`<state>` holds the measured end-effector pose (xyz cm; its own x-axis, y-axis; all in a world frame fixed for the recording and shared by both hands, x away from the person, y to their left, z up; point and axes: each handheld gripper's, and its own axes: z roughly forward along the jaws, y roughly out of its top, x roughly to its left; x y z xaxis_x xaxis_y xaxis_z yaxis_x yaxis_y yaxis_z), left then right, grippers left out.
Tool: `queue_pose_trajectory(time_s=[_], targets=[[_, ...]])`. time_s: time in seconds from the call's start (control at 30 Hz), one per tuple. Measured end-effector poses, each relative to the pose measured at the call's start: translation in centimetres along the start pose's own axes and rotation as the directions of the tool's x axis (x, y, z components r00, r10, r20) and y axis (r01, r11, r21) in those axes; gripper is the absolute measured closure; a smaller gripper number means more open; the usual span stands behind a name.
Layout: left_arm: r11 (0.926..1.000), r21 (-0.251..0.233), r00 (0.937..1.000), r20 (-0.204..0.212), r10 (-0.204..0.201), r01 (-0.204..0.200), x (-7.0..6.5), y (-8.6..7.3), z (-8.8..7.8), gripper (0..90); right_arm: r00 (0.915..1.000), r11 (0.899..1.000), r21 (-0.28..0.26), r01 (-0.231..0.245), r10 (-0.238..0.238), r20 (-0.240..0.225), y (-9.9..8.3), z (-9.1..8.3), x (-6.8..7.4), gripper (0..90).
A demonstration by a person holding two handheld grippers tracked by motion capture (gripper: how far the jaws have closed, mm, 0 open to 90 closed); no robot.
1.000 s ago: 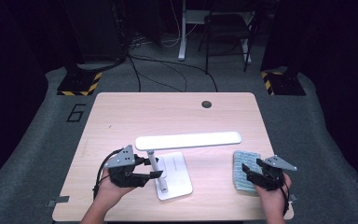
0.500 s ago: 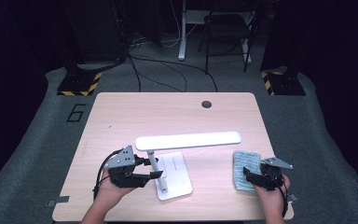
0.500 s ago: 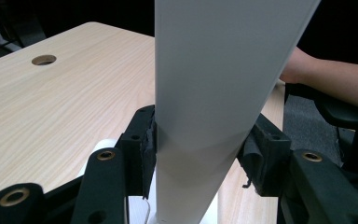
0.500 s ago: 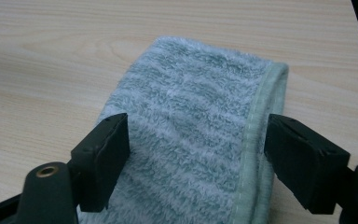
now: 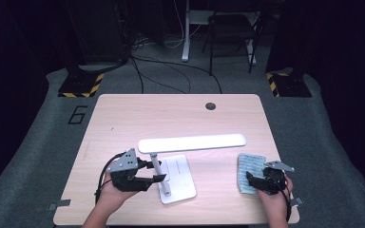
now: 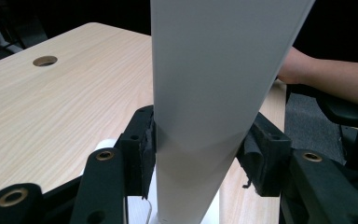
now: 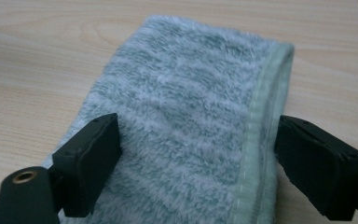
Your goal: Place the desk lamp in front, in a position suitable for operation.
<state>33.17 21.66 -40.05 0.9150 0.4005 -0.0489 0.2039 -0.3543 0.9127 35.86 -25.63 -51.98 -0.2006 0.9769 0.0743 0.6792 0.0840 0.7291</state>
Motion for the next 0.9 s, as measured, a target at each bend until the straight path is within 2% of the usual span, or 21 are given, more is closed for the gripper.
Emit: queue_pose_trajectory(time_s=[0.03,0.07,0.1,0.27,0.37,0.47,0.53,0.6,0.7,0.87,0.9], targets=[[1.0000,-0.001,1.0000,0.001,-0.006,0.006,0.0,0.0,0.0,50.4,0.9990,0.999,0.000,-0.041,0.041,-0.021,-0.1,0.1,-0.3,12.9],[1.0000,-0.001,1.0000,0.001,-0.006,0.006,0.0,0.0,0.0,50.5,0.9981,0.999,0.002,-0.052,0.052,-0.031,-0.1,0.2,-0.5,12.9],[1.0000,-0.007,0.9999,-0.012,0.000,0.000,-0.1,0.0,0.1,50.5,0.9983,0.999,0.002,-0.045,0.045,-0.036,-0.2,0.2,-0.5,12.8],[1.0000,-0.003,0.9999,-0.013,0.002,-0.002,-0.1,0.0,0.0,50.5,0.9986,0.999,0.001,-0.039,0.039,-0.037,-0.1,0.2,-0.5,15.8],[1.0000,-0.003,0.9999,-0.013,0.001,-0.001,-0.1,0.0,0.1,50.6,0.9980,0.999,-0.003,-0.033,0.033,-0.053,-0.1,0.1,-0.5,24.6],[1.0000,-0.005,0.9999,-0.014,-0.003,0.002,-0.1,0.0,0.1,50.6,0.9944,1.000,0.002,-0.008,0.008,-0.105,0.0,0.0,-0.5,41.3],[1.0000,-0.008,0.9999,-0.016,-0.003,0.003,-0.1,0.0,0.1,50.8,0.9914,1.000,0.009,-0.020,0.021,-0.129,0.1,-0.1,-0.4,48.2],[1.0000,-0.007,0.9999,-0.015,-0.006,0.006,-0.1,0.0,0.1,50.9,0.9893,0.999,0.026,-0.035,0.038,-0.141,0.2,-0.2,-0.4,52.9],[1.0000,-0.007,0.9999,-0.014,-0.007,0.007,-0.1,0.0,0.1,51.0,0.9883,0.999,0.024,-0.042,0.045,-0.146,0.2,-0.2,-0.2,57.5],[0.9999,-0.010,0.9998,-0.015,-0.011,0.011,-0.2,0.0,0.2,50.9,0.9928,0.999,0.009,0.035,-0.034,-0.115,0.5,-0.4,0.6,61.8],[0.9999,-0.010,0.9998,-0.015,-0.011,0.011,-0.2,0.0,0.2,50.7,0.9925,1.000,0.007,0.030,-0.029,-0.119,0.5,-0.4,0.7,62.1]])
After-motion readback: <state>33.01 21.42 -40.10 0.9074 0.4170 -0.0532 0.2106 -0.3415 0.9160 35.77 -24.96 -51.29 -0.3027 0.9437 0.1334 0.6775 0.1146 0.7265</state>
